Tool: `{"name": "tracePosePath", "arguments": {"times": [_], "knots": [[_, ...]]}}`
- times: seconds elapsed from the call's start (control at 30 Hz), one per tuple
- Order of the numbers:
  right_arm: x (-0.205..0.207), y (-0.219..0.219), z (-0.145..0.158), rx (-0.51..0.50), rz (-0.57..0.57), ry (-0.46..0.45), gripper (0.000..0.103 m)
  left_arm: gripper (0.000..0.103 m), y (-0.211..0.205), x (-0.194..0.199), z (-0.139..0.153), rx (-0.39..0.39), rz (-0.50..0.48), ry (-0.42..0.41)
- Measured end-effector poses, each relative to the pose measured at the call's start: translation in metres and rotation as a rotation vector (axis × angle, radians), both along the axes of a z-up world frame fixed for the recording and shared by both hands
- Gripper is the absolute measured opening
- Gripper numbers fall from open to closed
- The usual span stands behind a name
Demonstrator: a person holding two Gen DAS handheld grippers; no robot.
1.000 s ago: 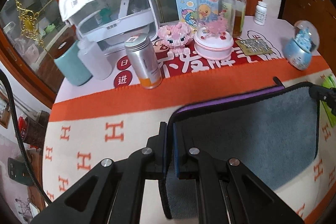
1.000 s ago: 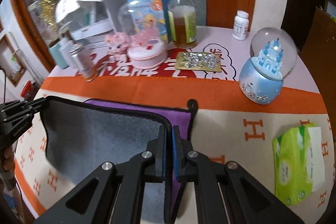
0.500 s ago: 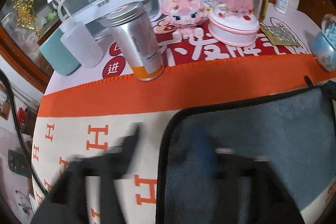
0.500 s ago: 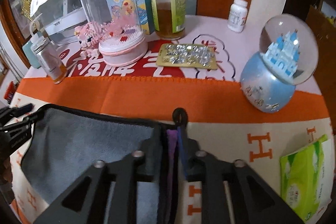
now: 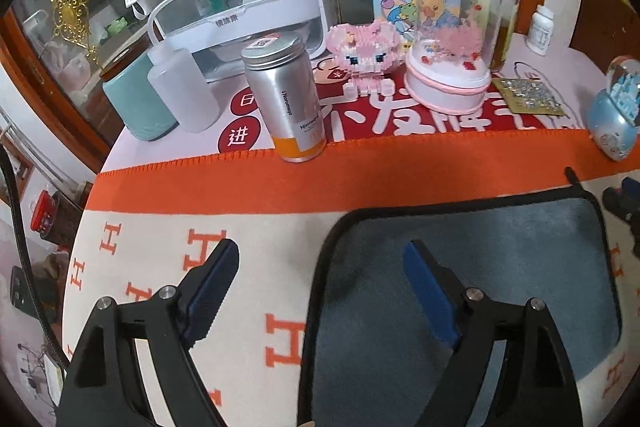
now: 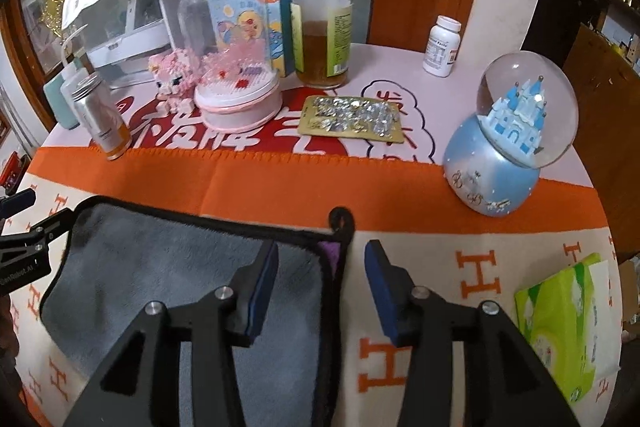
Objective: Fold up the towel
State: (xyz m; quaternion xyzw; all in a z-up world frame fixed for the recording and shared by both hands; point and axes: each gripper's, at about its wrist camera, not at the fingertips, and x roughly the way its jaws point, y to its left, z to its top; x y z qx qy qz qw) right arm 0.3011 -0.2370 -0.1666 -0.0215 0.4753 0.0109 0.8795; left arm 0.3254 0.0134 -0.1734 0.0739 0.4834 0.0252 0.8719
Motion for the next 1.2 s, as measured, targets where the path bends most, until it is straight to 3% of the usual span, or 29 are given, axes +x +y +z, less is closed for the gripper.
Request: {"name": "tracePosePath", "arguments": {"times": [0.13, 0.23, 0.37, 0.7, 1.2], "knots": [[-0.016, 0.01, 0.01, 0.014, 0.013, 0.003, 0.045, 0.09, -0.003, -0.021, 0.013, -0.034, 0.006, -0.003], [-0.031, 0.016, 0.017, 0.024, 0.012, 0.013, 0.045, 0.102, -0.002, -0.039, 0.022, -0.083, 0.015, 0.006], [-0.052, 0.022, 0.023, 0.028, 0.003, 0.041, 0.052, 0.102, -0.004, -0.071, 0.036, -0.109, 0.027, -0.002], [-0.115, 0.028, 0.058, 0.077, 0.012, 0.059, 0.053, 0.102, -0.014, -0.162, 0.083, -0.1, 0.038, -0.063], [-0.185, 0.023, 0.119, 0.128, 0.061, -0.035, 0.054, 0.102, -0.029, -0.253, 0.146, -0.131, 0.064, -0.138]]}}
